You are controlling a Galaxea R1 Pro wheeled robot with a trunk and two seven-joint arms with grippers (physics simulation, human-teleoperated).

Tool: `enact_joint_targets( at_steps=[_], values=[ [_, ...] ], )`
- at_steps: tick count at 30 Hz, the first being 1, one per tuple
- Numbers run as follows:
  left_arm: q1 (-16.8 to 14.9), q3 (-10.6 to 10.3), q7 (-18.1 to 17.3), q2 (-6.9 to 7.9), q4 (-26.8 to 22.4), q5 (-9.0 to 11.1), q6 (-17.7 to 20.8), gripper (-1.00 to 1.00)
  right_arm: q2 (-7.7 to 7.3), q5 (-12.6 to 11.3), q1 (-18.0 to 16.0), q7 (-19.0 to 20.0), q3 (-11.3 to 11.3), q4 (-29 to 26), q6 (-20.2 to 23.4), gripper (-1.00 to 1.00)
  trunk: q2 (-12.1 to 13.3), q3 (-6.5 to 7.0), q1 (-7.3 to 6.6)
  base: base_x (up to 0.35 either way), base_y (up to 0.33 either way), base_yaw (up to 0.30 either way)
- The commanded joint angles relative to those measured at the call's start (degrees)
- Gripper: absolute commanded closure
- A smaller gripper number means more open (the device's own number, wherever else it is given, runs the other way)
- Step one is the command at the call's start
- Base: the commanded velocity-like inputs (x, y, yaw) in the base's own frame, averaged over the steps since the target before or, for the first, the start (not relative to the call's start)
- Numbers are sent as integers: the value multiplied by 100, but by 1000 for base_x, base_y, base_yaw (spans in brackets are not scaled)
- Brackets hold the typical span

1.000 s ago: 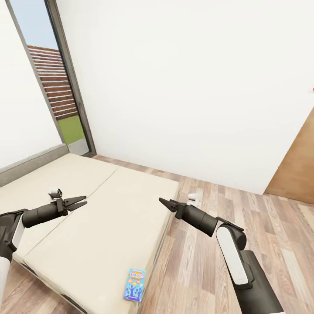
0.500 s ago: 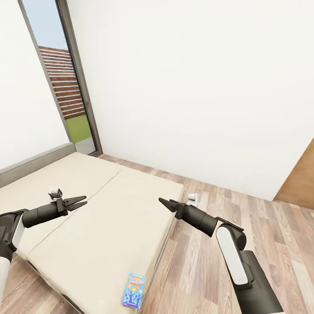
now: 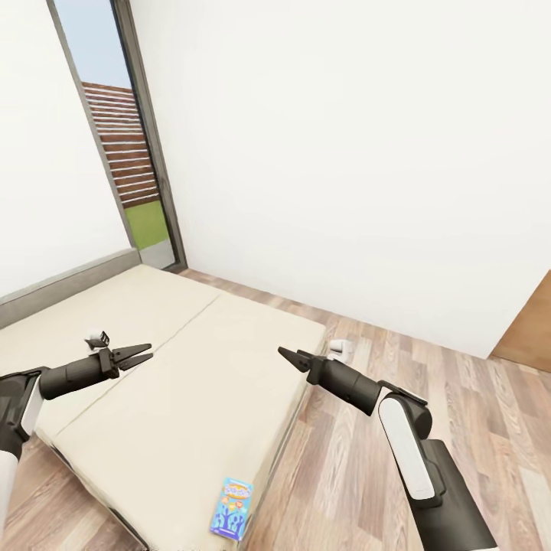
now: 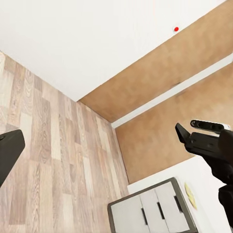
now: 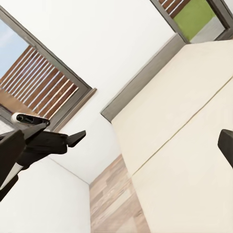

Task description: Put all the toys in the child's room - the three board games (two on the bed and one on the table), the two jigsaw puzzles on the table, and the tennis ball on the table - inside the toy box on the table in the child's room.

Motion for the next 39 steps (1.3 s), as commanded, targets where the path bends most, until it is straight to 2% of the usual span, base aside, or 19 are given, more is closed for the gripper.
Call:
enact_joint_targets(
  at_steps=[1, 11, 21, 31, 39],
  values=[
    [-5, 1, -21, -1, 0, -2, 60, -100, 1, -21, -5, 2, -7, -3, 37, -100, -9, -10, 2, 0, -92, 80],
    [-5, 1, -21, -7, 0, -15, 60, -100, -7, -20, -5, 5, -9, -3, 39, -100, -9, -10, 2, 4, -23, 20],
    [-5, -5, -18, -11, 0, -20, 60, -100, 0, -20, -5, 6, -2, -3, 44, -100, -9, -10, 2, 150, -29, 125],
    [8, 1, -20, -9, 0, -17, 60, -100, 12, -7, -5, 6, 0, -3, 46, -100, -9, -10, 2, 26, -13, 40],
    [12, 1, -24, -7, 0, -10, 60, -100, 14, -3, -5, 10, 0, -3, 46, -100, -9, -10, 2, 2, -193, 108]
  ],
)
